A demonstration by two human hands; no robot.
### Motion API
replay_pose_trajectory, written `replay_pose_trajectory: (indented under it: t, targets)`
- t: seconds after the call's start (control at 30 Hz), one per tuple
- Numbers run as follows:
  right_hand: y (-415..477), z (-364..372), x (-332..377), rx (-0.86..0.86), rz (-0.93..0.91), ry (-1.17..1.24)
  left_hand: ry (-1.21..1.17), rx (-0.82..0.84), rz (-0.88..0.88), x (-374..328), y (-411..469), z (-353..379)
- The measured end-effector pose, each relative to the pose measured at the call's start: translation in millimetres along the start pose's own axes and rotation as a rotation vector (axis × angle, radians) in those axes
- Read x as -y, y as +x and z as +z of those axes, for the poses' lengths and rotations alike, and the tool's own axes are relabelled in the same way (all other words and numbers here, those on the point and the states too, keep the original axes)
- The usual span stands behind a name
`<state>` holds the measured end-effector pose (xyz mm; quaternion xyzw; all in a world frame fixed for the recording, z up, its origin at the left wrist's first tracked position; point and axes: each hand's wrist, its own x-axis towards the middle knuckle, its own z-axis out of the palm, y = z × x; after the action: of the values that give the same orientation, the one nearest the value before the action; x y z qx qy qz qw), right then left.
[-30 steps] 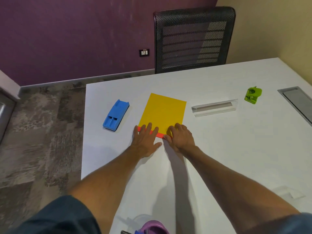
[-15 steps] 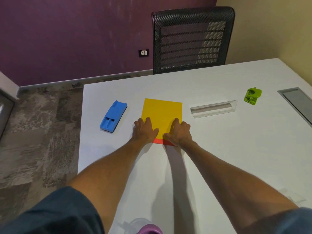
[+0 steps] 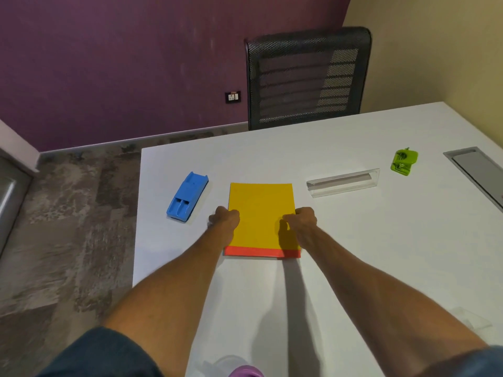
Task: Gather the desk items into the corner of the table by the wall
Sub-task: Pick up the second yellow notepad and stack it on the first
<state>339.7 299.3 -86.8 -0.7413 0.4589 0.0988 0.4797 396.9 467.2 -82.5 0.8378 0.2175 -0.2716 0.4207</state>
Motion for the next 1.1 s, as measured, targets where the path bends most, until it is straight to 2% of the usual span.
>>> replay_pose_trajectory:
  t: [0.13,0.3,0.47,0.6,0.83,1.1]
  targets:
    - [-16.7,-11.9,8.5,0.029,-0.047,0.123,-0.032,-0.012,0.017,-8.6,-18.5,-14.8]
    - [-53.8,-38.4,22.1,0.046,-0.141,0.275,-0.092,-0.006,0.133,-23.3,-56.2,-42.4]
    - [-111.9,-70.1,27.7,0.068,-0.263,0.357,-0.295,0.083,0.232,-22.9,-115.3,-81.2]
    - [-171.9,-95.9,23.0,0.054,-0.355,0.390,-0.303,0.120,0.367,-16.9,-174.6,-113.1]
    - [-281.9,-137.3,-7.4,0.033,-0.464,0.451,-0.450,0.114,0.482,20.5,-283.4,-141.4]
    - [-365.8,-201.3,-65.1,0.032,-0.555,0.440,-0.420,0.117,0.570,38.2,-382.0,-132.5]
